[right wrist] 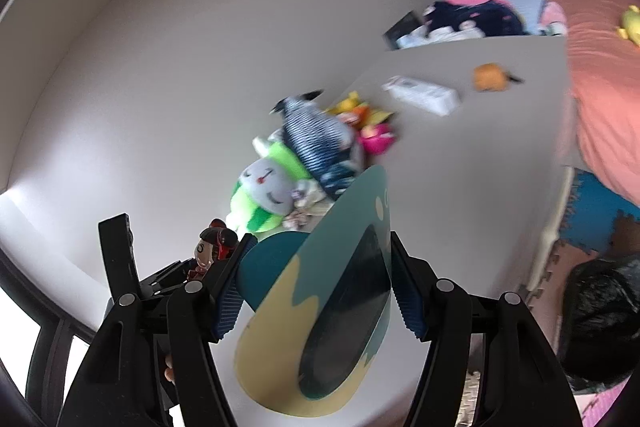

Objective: Collect trash
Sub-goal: 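Carry the doll with the left tool to the black trash bag and release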

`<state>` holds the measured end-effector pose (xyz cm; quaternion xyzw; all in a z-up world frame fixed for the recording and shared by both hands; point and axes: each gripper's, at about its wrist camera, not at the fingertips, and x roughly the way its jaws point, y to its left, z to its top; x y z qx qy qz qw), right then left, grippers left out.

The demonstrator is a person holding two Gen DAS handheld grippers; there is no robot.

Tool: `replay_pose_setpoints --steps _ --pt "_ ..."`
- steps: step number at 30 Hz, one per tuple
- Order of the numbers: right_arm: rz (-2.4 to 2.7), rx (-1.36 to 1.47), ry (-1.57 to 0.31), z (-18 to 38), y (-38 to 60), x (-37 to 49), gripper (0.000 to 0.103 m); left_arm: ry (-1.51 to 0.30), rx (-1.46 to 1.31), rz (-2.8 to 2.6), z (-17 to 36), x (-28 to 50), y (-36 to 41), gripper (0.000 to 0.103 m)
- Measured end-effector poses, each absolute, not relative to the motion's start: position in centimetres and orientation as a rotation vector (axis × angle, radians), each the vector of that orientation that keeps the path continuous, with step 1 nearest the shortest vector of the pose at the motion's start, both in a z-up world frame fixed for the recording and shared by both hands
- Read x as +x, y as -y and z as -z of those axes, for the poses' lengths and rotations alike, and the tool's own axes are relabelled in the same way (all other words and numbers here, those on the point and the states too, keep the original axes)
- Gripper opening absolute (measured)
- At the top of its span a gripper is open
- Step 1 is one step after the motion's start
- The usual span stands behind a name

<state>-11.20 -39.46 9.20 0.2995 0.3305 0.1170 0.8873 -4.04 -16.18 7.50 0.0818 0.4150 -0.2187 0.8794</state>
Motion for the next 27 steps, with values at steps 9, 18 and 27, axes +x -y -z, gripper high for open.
replay_pose_setpoints --steps 9,18,27 --pt "-0.03 0.662 -0.66 -7.2 48.1 -17.9 0.065 -0.878 0.258 0.686 -5.7 -7.5 28.7 0.065" --pt "0.232 0.698 -0.645 -4.7 57.3 -24.8 0.065 -0.907 0.396 0.879 -3.0 -12.9 40.8 0.065" --pt "0.464 0.758 -0.702 0.2 65.3 -28.1 0.065 -1.005 0.486 1.028 2.6 -17.7 50.4 0.065"
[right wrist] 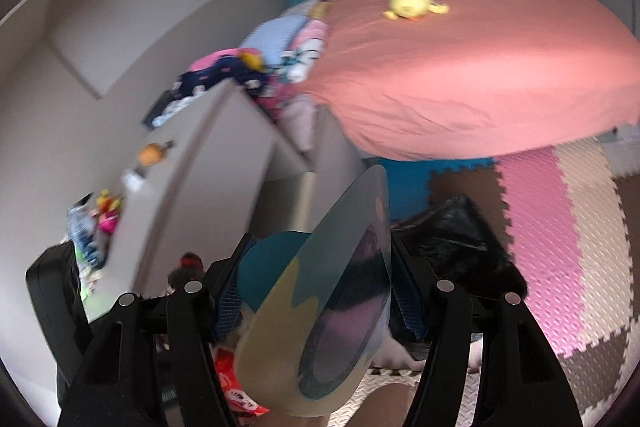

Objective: Collect trash
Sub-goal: 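Carry the doll with the left tool to the black trash bag and release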

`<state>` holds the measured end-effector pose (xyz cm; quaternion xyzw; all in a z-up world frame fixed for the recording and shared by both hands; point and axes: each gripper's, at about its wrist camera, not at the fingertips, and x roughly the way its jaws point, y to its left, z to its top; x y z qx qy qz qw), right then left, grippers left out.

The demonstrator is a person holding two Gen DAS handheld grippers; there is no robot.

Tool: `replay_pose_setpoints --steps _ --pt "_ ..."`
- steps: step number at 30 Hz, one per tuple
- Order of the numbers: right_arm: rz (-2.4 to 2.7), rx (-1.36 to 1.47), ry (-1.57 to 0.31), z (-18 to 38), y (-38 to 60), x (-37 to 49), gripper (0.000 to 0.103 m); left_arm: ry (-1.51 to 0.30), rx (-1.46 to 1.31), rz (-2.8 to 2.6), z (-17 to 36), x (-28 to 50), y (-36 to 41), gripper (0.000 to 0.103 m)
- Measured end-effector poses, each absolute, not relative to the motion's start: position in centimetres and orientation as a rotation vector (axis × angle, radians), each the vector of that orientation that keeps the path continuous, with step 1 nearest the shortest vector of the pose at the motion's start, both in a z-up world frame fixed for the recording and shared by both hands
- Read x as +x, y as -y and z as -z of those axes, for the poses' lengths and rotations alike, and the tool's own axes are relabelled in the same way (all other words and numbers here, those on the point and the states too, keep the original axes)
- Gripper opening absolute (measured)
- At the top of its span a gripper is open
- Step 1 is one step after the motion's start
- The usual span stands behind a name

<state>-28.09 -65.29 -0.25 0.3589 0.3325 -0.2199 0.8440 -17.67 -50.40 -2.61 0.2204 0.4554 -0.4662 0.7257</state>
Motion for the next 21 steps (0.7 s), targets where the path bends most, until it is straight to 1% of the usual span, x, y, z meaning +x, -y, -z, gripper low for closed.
replay_pose_setpoints --steps 4,5,6,7,8,10,15,21 --pt "0.519 0.761 -0.725 1.6 67.5 -28.6 0.066 -1.039 0.524 1.066 4.8 -19.3 53.7 0.066" --pt "0.535 0.757 -0.728 1.8 68.0 -28.9 0.069 -1.052 0.52 1.073 5.2 -19.1 54.2 0.066" --pt "0.558 0.75 -0.729 2.0 68.4 -29.0 0.079 -1.066 0.511 1.08 5.6 -19.1 54.8 0.078" --pt "0.595 0.739 -0.744 2.2 68.7 -29.0 0.089 -1.064 0.504 1.082 5.7 -19.1 55.1 0.096" --pt "0.603 0.737 -0.758 2.5 69.0 -29.0 0.101 -1.045 0.488 1.073 5.5 -19.2 55.2 0.097" --pt "0.596 0.748 -0.803 3.1 69.5 -29.0 0.101 -1.022 0.471 1.052 5.2 -19.5 55.1 0.097" --pt "0.634 0.757 -0.753 3.3 69.6 -29.5 0.101 -1.012 0.512 1.02 5.6 -19.9 55.8 0.097" --pt "0.612 0.768 -0.743 2.8 68.9 -29.0 0.101 -1.009 0.494 1.039 4.9 -19.9 55.3 0.097"
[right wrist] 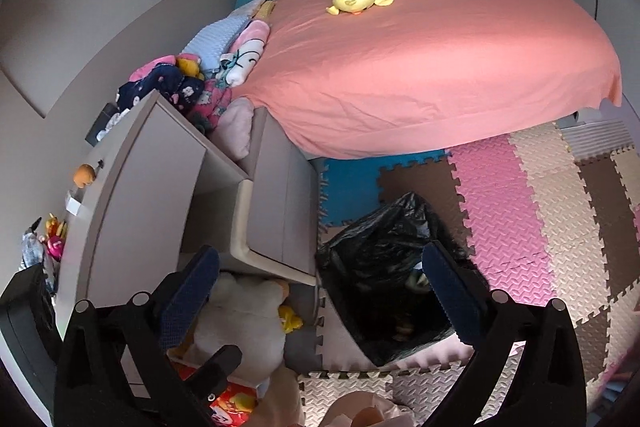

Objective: Collect trash
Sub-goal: 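Carry the doll with the left tool to the black trash bag and release, then grasp the green melon bunny with the left tool while the right grasps the blue fish plush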

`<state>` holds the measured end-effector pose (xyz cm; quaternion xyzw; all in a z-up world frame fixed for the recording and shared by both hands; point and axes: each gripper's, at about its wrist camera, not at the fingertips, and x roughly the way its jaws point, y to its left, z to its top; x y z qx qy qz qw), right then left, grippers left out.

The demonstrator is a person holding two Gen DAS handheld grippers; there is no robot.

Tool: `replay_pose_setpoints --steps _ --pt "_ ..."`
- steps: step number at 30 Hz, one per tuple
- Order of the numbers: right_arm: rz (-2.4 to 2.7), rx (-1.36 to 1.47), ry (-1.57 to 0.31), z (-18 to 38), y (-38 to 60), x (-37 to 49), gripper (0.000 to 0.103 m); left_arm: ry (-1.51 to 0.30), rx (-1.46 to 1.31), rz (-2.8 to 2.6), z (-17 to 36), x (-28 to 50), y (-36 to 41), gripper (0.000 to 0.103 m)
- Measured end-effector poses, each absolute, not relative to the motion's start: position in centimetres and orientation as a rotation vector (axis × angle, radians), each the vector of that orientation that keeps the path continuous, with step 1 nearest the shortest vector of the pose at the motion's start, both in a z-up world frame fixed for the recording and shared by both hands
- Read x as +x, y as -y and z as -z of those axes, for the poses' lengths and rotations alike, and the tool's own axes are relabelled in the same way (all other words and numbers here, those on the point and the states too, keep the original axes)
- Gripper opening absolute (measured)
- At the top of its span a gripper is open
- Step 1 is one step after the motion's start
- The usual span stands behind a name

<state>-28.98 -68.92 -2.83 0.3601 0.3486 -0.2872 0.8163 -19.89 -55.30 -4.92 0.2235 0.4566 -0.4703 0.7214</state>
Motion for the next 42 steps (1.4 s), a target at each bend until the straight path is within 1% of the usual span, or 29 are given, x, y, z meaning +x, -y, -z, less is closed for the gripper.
replay_pose_setpoints --steps 11,16,22,31,36,42 --pt "0.526 0.79 -0.621 -0.1 66.1 -27.3 0.101 -0.98 0.433 1.025 2.4 -17.8 52.0 0.097" --pt "0.441 0.756 -0.664 -1.8 63.9 -24.8 0.101 -0.949 0.392 1.0 0.6 -16.4 49.5 0.097" --pt "0.304 0.751 -0.671 -3.3 60.5 -21.7 0.101 -0.906 0.34 0.962 -1.8 -14.5 45.9 0.097" --pt "0.122 0.717 -0.686 -6.1 53.9 -15.9 0.101 -0.855 0.272 0.81 -4.6 -9.9 37.7 0.097" --pt "0.005 0.701 -0.703 -6.7 50.0 -12.6 0.101 -0.849 0.215 0.696 -5.3 -6.8 32.3 0.097" --pt "-0.075 0.599 -0.681 -7.7 44.5 -9.2 0.101 -0.856 0.137 0.541 -5.7 -3.1 25.2 0.097"
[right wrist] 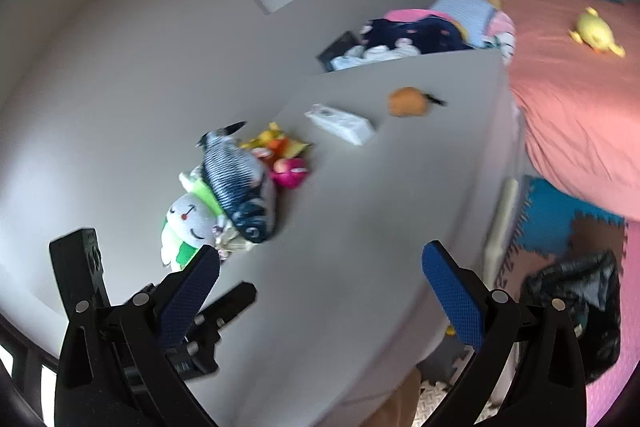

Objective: Collect trash
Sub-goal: 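Grasp the green melon bunny with the left tool while the right grasps the blue fish plush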

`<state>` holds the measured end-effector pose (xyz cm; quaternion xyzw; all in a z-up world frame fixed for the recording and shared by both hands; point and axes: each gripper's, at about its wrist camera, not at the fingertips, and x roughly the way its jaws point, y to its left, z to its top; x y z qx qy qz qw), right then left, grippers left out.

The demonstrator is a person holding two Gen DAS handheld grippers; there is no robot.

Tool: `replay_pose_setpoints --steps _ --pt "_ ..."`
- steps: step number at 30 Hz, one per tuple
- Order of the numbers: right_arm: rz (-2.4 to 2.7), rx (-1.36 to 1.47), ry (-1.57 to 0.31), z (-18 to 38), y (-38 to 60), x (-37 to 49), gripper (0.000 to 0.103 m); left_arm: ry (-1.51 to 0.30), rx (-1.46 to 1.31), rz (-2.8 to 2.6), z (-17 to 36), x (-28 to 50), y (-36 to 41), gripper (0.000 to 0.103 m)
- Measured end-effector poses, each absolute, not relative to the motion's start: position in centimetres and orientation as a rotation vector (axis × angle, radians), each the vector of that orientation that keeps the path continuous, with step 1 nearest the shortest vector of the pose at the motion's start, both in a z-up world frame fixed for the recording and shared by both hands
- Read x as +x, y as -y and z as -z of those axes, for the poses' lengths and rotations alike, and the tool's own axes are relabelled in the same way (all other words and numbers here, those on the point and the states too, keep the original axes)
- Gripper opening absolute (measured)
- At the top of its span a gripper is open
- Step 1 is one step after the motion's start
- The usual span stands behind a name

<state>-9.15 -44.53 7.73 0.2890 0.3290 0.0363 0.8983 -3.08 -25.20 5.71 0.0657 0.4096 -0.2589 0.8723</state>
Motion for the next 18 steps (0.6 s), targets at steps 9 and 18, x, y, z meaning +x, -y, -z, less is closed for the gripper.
replay_pose_setpoints --steps 9,18 --pt "-0.182 0.533 -0.722 -8.8 39.3 -3.3 0.101 -0.854 0.109 0.351 -6.3 1.9 16.8 0.097" --pt "-0.245 0.496 -0.789 -8.6 35.4 3.6 0.101 -0.857 0.11 0.267 -6.6 5.6 12.8 0.097"
